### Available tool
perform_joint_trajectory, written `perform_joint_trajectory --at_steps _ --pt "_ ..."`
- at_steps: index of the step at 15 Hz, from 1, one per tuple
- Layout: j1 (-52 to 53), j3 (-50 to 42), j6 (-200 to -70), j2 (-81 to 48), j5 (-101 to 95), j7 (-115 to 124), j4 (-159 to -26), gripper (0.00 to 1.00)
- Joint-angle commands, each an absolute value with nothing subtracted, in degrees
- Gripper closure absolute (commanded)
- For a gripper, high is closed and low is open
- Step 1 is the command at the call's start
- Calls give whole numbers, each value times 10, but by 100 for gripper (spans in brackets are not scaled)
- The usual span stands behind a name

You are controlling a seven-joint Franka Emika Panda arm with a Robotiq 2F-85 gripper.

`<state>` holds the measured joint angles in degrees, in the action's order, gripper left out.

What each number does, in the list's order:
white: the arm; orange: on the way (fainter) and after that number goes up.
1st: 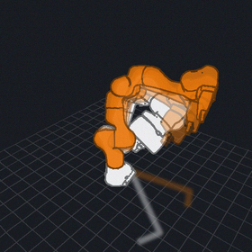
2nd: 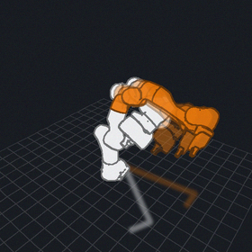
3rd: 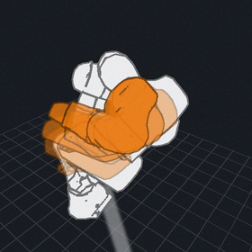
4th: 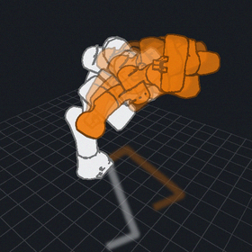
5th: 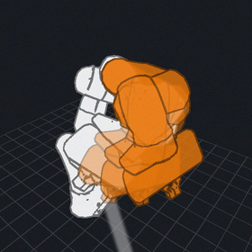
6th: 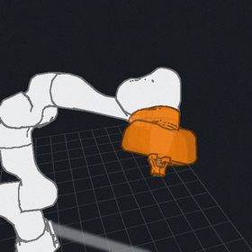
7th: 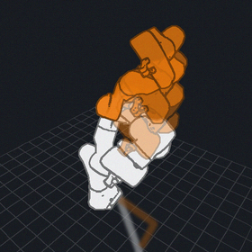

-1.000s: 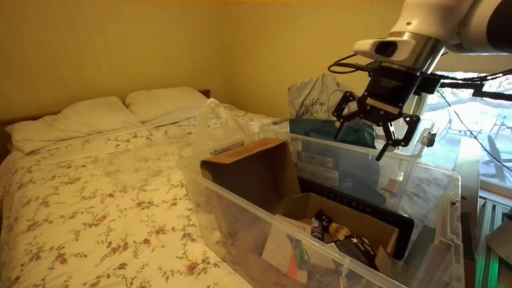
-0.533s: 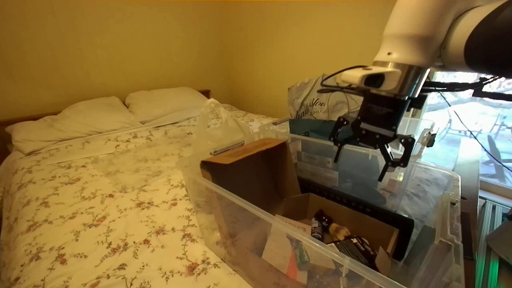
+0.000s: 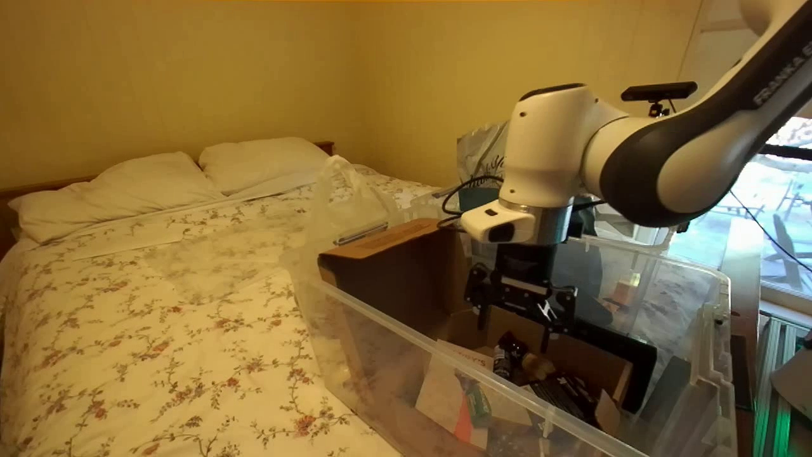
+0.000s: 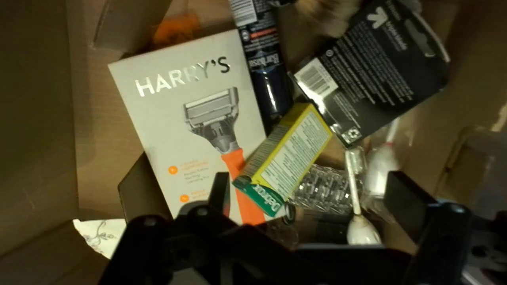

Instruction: Move the can from the left storage box to the right storage box

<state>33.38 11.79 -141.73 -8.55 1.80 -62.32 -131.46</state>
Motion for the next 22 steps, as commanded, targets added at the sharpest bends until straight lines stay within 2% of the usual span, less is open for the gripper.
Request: perform_joint_trajectory --at_steps 1,7,15,21,22 --pt "281 138 -1411 -168 -69 -537 -1244 0" --pt "224 185 -1396 -167 -62 -540 -1256 0" --pt "162 185 -1404 -231 -36 -511 -1263 0" --pt "158 204 -1401 -232 -36 -481 -1268 11" --pt "157 204 -1405 -234 -39 -478 -1269 7"
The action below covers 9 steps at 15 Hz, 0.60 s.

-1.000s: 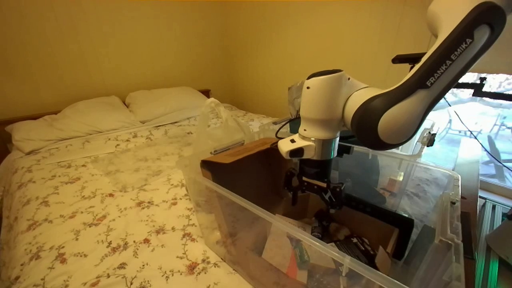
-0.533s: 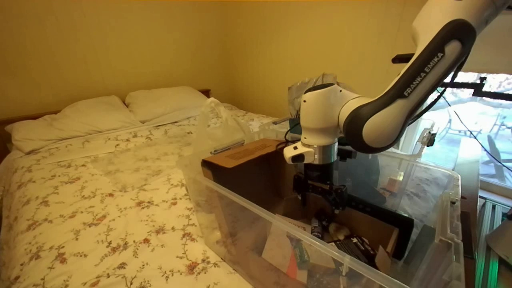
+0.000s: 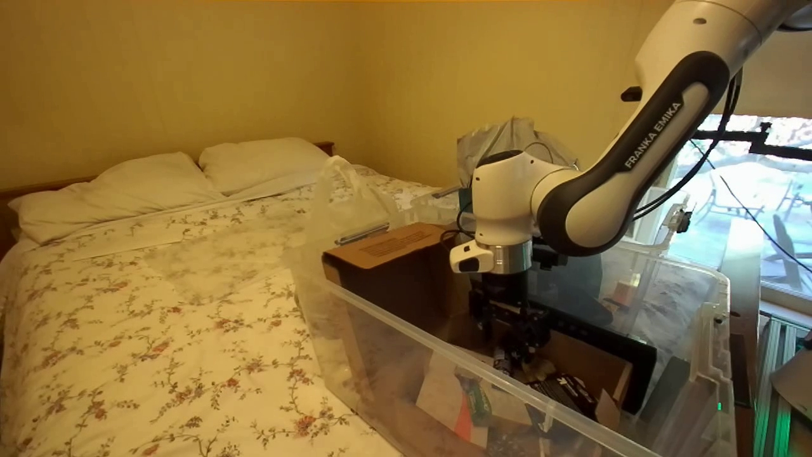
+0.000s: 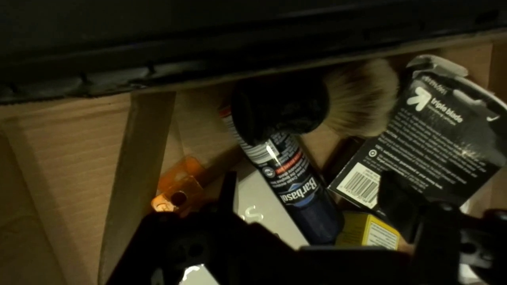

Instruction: Move the can from the left storage box to the right storage box

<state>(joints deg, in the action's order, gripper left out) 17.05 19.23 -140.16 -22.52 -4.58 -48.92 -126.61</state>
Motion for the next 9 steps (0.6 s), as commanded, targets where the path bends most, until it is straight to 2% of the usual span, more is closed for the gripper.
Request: perform_joint_trajectory --at_steps 1,4,5,9 --pt "158 202 -1407 -240 -43 -474 -1268 4" --pt "159 196 -1415 -264 -57 -475 -1257 4" --pt "157 199 -1419 -266 -55 -479 -1258 0" --pt "149 214 -1419 -246 -45 -485 -1264 0"
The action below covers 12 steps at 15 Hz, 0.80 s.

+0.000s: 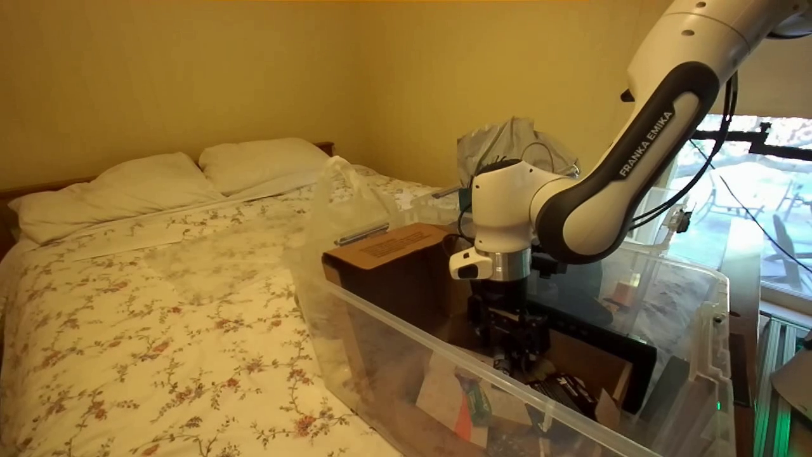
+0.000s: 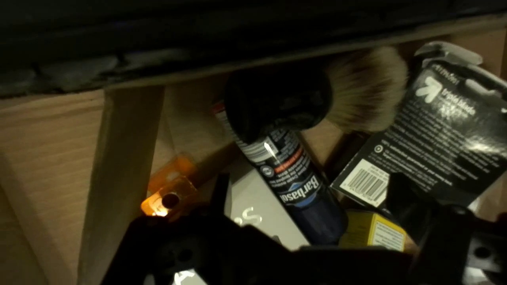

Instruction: Move the can from the left storage box to the right storage box

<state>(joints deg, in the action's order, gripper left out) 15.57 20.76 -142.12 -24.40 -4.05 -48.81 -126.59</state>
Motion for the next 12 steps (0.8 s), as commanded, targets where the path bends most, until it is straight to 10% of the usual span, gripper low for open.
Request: perform_joint_trajectory --at_steps 1,8,12 --pt "159 206 -1439 -235 -65 -464 -1276 0" --pt "210 157 -1454 -311 -180 -345 -1247 4" --pt "227 144 -1455 -348 -223 -288 -1223 35"
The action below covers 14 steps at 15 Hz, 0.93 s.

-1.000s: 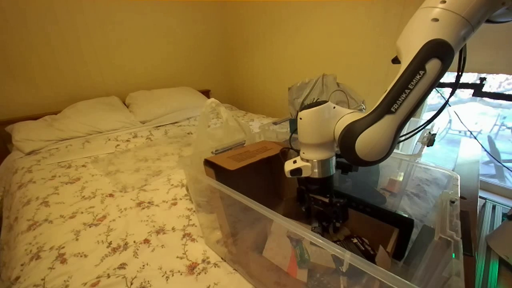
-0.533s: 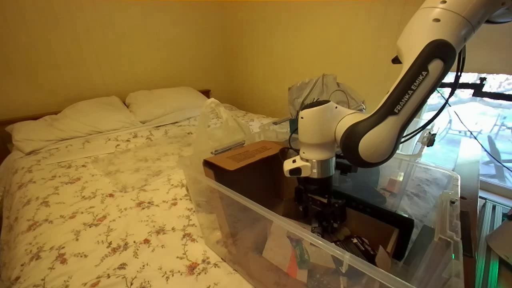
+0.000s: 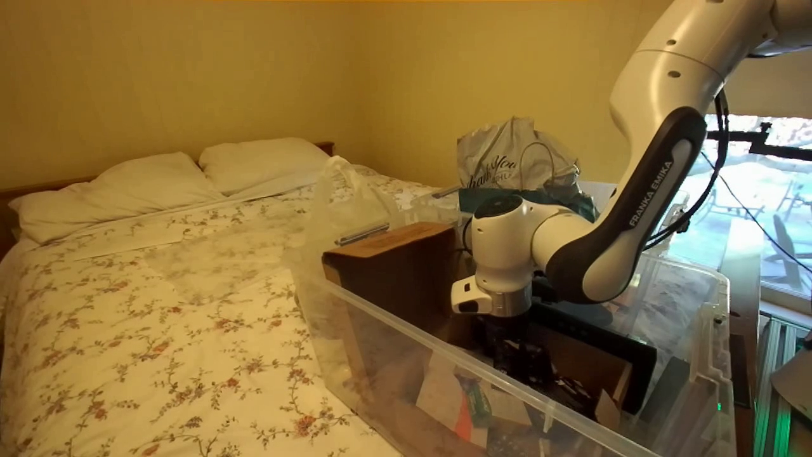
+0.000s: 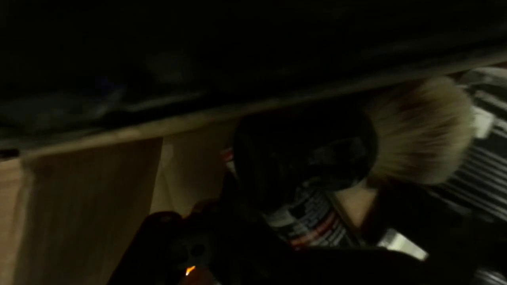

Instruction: Move the can from the left storage box to the right storage box

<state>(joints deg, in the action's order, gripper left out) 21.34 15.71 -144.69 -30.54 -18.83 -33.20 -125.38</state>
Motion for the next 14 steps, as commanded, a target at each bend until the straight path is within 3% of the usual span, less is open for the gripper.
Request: perform_joint_trajectory --at_steps 1,5,14 --pt "229 143 -1455 -352 -231 -277 -1217 41" --pt "236 134 -1454 -342 -258 -239 -1214 67" --pt "179 171 -1523 -178 -241 -236 -1344 87"
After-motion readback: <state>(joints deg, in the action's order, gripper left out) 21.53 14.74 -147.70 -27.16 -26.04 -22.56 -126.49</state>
